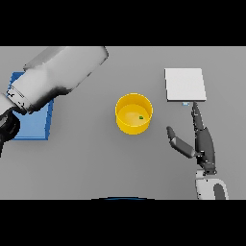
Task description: Pick up the red beaker and tilt it to pour out 1 green nut into yellow bowl. Pick up the yellow bowl and place it on the metallic measuring scale.
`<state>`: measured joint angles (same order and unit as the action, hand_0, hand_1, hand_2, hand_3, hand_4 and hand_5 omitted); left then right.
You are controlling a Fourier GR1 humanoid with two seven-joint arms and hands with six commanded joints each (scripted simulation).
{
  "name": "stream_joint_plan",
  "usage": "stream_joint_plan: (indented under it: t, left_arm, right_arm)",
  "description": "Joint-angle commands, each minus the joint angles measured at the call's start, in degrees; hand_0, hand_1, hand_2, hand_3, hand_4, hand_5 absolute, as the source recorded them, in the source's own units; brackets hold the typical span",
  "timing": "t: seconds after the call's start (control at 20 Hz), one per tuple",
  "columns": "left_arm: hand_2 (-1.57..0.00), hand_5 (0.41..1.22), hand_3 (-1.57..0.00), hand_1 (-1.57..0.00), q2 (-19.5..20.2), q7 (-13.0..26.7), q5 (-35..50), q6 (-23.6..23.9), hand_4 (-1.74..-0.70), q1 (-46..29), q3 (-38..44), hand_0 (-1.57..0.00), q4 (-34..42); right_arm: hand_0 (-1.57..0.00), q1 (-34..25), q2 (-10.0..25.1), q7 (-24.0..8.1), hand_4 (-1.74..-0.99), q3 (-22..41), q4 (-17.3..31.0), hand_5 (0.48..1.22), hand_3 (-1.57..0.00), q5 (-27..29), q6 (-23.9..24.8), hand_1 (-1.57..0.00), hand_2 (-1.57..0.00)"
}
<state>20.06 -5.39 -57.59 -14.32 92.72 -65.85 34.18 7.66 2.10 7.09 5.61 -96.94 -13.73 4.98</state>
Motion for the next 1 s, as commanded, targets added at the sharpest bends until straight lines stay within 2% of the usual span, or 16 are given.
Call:
stream_joint_plan:
  t: [0.0, 0.1, 0.3, 0.5, 0.55, 0.6, 0.65, 0.85, 0.9, 0.95]
  left_arm:
    - [-1.51, 1.221, -1.30, -1.57, 0.25, 0.97, 1.46, -0.46, -1.71, 1.04, 1.72, -1.57, -2.22]
    - [-1.53, 1.221, -1.40, -1.57, 1.83, 2.85, 6.18, -0.04, -1.72, 1.70, 6.52, -1.57, -5.66]
    - [-1.56, 1.221, -1.36, -1.57, 5.80, 11.44, 19.23, 2.88, -1.73, -1.28, 19.14, -1.57, -12.64]
    - [-1.56, 1.221, -1.41, -1.57, 12.12, 12.13, 31.46, 9.06, -1.74, -7.78, 28.40, -1.57, -12.22]
    - [-1.57, 1.221, -1.43, -1.57, 14.27, 11.92, 34.37, 10.23, -1.74, -9.88, 30.32, -1.57, -11.02]
    - [-1.57, 1.221, -1.43, -1.57, 15.72, 13.37, 37.11, 11.68, -1.74, -12.18, 32.09, -1.57, -9.86]
    - [-1.57, 1.221, -1.41, -1.57, 16.57, 16.83, 39.38, 13.38, -1.74, -15.11, 32.98, -1.57, -7.19]
    - [-1.57, 1.221, -1.45, -1.57, 21.82, 24.08, 48.81, 22.78, -1.74, -29.24, 37.24, -1.57, 5.49]
    - [-1.57, 1.221, -1.45, -1.57, 22.43, 26.97, 50.46, 24.94, -1.74, -31.87, 37.85, -1.57, 7.89]
    - [-1.57, 1.221, -1.46, -1.57, 23.29, 29.00, 52.27, 27.07, -1.74, -35.89, 38.14, -1.57, 11.61]
  right_arm:
    - [0.00, -0.16, 0.14, 0.04, -1.182, -0.11, -0.17, 0.593, 0.00, 0.90, -0.76, 0.00, 0.00]
    - [0.00, 0.06, 0.07, 0.44, -1.193, -0.04, -0.53, 0.597, 0.00, 1.58, -1.29, 0.00, 0.00]
    - [0.00, -0.47, 0.46, -0.14, -1.222, -0.09, -0.30, 0.592, 0.00, 2.14, -1.99, 0.00, 0.00]
    - [0.00, -1.42, 1.00, 0.70, -1.220, -0.56, 0.47, 0.587, 0.00, 2.64, -2.27, 0.00, 0.00]
    - [0.00, -1.43, 1.38, 1.18, -1.222, -0.75, 1.16, 0.586, 0.00, 2.69, -2.46, 0.00, 0.00]
    - [0.00, -1.58, 1.31, 1.32, -1.226, -0.48, 1.38, 0.587, 0.00, 2.45, -2.51, 0.00, 0.00]
    - [0.00, -1.58, 1.39, 1.88, -1.223, -0.20, 1.35, 0.591, 0.00, 1.75, -2.25, 0.00, 0.00]
    - [0.00, -1.62, 2.21, 1.27, -1.212, -0.13, 1.75, 0.610, 0.00, 1.13, -2.46, 0.00, 0.00]
    - [0.00, -1.79, 2.72, 1.13, -1.209, -0.11, 1.55, 0.620, 0.00, 0.94, -2.68, 0.00, 0.00]
    - [0.00, -1.00, 2.56, 2.06, -1.210, 0.82, 0.92, 0.631, 0.00, 0.19, -2.84, 0.00, 0.00]
